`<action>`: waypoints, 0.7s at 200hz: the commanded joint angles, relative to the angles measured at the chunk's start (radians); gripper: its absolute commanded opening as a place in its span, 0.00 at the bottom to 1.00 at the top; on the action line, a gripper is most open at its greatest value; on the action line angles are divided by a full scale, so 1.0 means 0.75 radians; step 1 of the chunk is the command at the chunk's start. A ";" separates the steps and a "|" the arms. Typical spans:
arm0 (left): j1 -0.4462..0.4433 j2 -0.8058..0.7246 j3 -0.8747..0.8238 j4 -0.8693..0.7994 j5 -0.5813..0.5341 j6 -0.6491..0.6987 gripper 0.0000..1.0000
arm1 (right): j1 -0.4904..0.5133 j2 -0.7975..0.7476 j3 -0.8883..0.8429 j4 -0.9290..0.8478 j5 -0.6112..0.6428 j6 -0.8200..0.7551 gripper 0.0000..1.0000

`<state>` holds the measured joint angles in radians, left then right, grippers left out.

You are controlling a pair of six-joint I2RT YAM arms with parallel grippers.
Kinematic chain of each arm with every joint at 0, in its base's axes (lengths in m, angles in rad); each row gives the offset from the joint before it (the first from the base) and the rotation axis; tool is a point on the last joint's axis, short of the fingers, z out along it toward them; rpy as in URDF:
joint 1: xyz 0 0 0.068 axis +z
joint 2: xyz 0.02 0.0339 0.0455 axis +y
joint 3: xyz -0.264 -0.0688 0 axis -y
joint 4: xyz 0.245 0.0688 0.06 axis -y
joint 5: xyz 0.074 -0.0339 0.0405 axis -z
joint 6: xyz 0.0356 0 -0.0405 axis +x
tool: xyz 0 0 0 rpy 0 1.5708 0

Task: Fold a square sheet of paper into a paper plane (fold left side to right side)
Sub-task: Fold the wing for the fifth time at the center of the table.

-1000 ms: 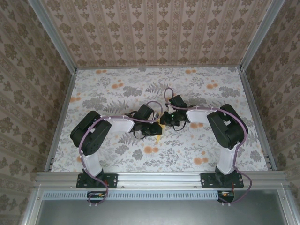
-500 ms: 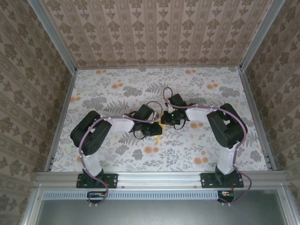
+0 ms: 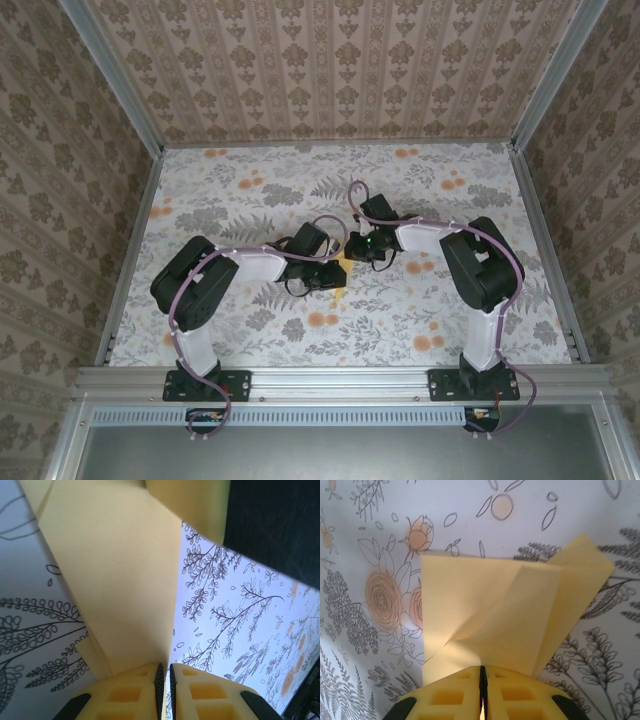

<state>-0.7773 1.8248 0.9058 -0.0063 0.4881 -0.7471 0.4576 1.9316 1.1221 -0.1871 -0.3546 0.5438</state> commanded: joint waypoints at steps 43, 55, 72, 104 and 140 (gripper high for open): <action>-0.010 0.083 -0.032 -0.148 -0.039 0.031 0.16 | -0.100 0.077 0.106 -0.046 0.115 -0.067 0.12; -0.010 0.084 -0.032 -0.149 -0.038 0.031 0.16 | -0.114 0.085 0.121 -0.053 0.115 -0.074 0.12; -0.010 0.087 -0.030 -0.149 -0.038 0.029 0.16 | -0.129 0.104 0.148 -0.065 0.115 -0.087 0.12; -0.011 0.087 -0.030 -0.152 -0.038 0.029 0.16 | -0.158 0.154 0.208 -0.089 0.105 -0.107 0.12; -0.014 0.087 -0.028 -0.151 -0.040 0.031 0.16 | -0.189 0.191 0.258 -0.108 0.109 -0.122 0.12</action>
<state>-0.7776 1.8339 0.9123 0.0051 0.4900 -0.7471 0.3534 2.0277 1.2781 -0.2619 -0.3458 0.4835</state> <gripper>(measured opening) 0.158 0.118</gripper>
